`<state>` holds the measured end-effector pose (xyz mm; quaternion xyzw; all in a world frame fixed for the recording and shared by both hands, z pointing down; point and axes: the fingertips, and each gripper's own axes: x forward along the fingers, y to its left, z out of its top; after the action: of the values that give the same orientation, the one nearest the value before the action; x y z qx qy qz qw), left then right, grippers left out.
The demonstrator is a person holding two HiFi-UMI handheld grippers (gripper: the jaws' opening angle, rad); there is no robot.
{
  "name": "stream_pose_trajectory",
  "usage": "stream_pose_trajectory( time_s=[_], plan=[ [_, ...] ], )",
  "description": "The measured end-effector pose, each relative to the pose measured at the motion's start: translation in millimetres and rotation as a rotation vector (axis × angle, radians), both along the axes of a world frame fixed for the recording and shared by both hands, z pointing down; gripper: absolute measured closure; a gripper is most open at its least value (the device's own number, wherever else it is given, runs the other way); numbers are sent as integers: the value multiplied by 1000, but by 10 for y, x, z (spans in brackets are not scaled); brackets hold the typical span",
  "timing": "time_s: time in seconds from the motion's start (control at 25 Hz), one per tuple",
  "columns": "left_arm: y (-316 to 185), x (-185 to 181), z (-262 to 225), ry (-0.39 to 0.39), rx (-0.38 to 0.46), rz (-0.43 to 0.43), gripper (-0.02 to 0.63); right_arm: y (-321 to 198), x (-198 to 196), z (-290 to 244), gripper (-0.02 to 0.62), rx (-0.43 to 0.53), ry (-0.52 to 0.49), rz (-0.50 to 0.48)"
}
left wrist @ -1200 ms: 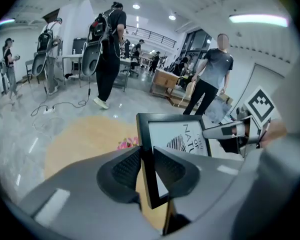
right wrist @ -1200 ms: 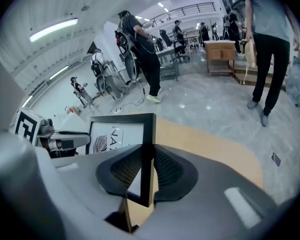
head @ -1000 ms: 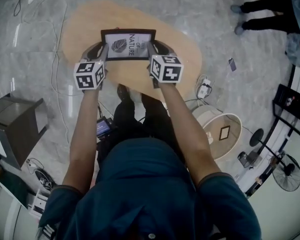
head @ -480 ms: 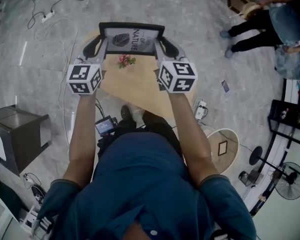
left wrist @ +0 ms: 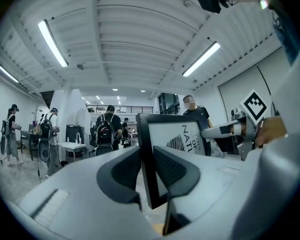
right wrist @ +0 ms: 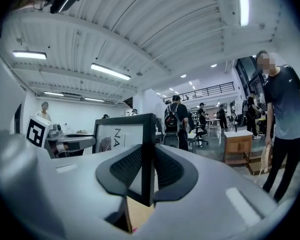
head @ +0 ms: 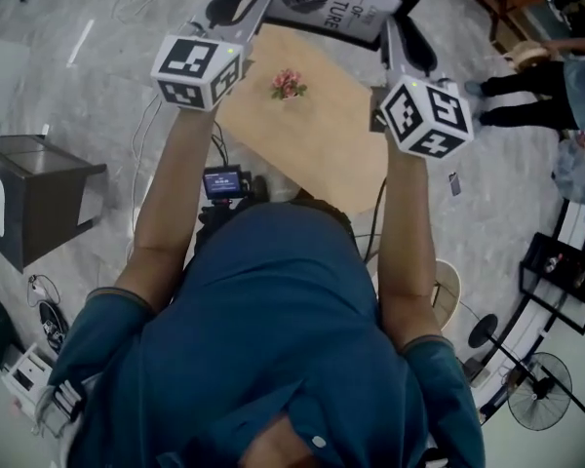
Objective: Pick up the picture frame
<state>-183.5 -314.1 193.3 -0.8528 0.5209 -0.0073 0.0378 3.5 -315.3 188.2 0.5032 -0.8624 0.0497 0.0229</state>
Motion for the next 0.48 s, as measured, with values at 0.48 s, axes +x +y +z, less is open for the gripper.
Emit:
stream_pose_trajectory(
  time_s=[0.48],
  plan=[
    [101, -16, -60, -8, 14, -15, 532, 73, -23, -33, 512, 13, 22, -5]
  ],
)
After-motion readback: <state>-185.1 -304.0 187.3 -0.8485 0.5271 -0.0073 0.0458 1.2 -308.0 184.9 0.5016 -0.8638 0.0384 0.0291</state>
